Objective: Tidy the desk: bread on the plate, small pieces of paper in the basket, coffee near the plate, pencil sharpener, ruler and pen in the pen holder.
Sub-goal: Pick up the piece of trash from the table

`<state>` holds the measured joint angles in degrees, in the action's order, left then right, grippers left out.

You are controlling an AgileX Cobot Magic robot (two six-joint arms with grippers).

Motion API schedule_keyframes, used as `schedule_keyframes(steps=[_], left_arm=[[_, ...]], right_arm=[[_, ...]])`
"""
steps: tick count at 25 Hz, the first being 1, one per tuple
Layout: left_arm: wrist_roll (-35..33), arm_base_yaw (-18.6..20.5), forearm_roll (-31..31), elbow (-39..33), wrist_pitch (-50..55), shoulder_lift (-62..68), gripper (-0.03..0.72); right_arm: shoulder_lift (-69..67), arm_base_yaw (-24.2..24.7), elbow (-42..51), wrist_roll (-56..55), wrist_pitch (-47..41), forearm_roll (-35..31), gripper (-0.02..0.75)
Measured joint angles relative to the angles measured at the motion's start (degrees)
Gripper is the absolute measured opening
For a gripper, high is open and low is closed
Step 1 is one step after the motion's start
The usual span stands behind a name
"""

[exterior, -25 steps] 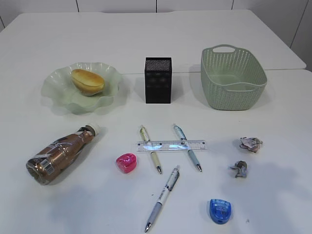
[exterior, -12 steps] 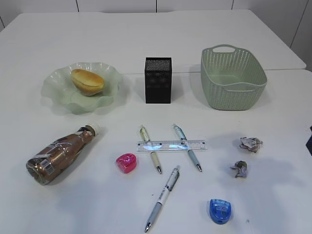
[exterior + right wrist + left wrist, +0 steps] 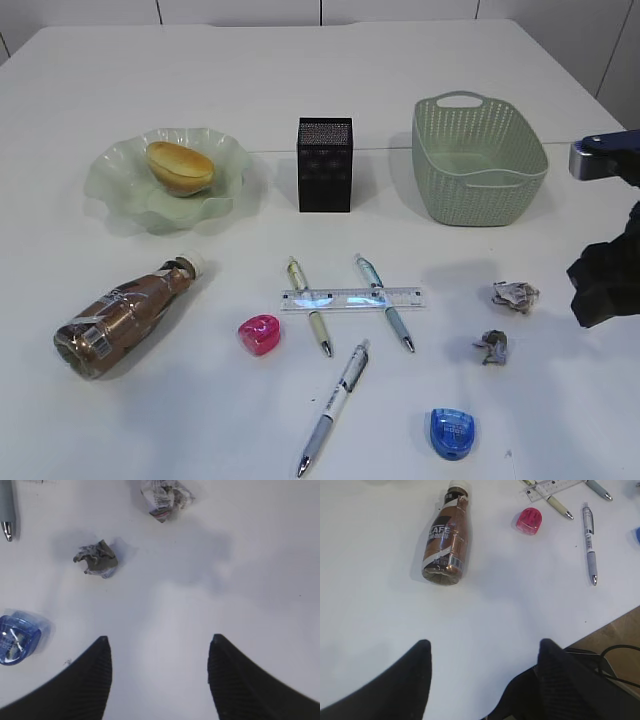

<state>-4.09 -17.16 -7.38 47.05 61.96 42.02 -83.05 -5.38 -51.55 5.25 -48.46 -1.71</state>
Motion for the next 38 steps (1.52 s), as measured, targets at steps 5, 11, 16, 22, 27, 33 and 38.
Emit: schedule_keyframes(steps=[5,11,16,22,27,33,38], left_arm=[[0.0,0.0,0.0,0.0,0.0,0.0,0.459],[0.0,0.0,0.0,0.0,0.33,0.0,0.457],[0.0,0.0,0.0,0.0,0.43,0.0,0.457],[0.0,0.0,0.0,0.0,0.63,0.0,0.456],[0.09,0.0,0.0,0.0,0.63,0.0,0.456],[0.09,0.0,0.0,0.0,0.68,0.0,0.456],[0.09,0.0,0.0,0.0,0.68,0.0,0.456]], right_arm=[[-1.26,-1.98,0.0,1.05,1.18,-0.65,0.479],[-5.98,-7.5,-2.39,1.42,1.89,-0.93,0.48],[-10.35,-9.19,-5.46,0.65,2.1,-0.93,0.479],[-15.21,-9.19,-6.22,0.0,2.45,-0.36,0.48],[-17.91,-9.19,-6.35,-0.09,4.46,0.33,0.479],[-20.71,-9.19,-7.64,-0.09,5.31,0.33,0.438],[-22.52,-9.19,-8.5,-0.09,5.99,0.33,0.435]])
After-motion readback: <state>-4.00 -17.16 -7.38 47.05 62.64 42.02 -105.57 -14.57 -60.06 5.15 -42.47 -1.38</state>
